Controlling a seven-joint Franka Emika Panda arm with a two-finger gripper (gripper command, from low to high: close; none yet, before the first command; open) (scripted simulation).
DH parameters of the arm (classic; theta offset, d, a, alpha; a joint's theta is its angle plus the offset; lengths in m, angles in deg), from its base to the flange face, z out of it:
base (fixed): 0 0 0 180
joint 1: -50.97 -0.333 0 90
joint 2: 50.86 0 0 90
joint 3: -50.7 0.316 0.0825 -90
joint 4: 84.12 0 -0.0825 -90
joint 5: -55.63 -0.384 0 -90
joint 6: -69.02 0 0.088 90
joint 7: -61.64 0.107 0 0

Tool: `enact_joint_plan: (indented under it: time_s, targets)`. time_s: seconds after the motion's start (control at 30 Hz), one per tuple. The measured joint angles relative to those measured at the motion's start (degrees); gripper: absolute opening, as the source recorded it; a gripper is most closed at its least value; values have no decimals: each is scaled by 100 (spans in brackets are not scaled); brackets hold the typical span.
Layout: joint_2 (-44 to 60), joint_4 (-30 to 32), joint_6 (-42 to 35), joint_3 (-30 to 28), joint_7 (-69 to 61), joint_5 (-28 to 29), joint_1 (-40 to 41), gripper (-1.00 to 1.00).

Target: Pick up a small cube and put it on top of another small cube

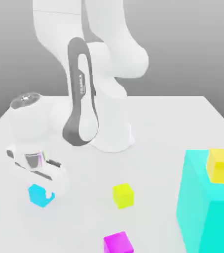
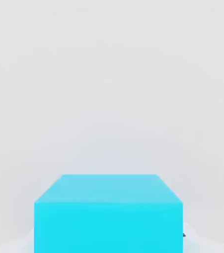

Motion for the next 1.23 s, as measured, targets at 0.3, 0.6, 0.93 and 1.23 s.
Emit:
enact_joint_plan:
  time_s: [0.3,0.6,0.93,1.23]
  targets:
    - [-1341,-199,-1522,-202,355,1073,-745,-100]
    - [-1658,-1662,-3302,617,-1079,1100,-1998,-100]
    - [-1996,-3308,-5285,1361,-2711,1085,-3691,-100]
    - [-1755,-3179,-4916,1503,-3061,1136,-3982,100]
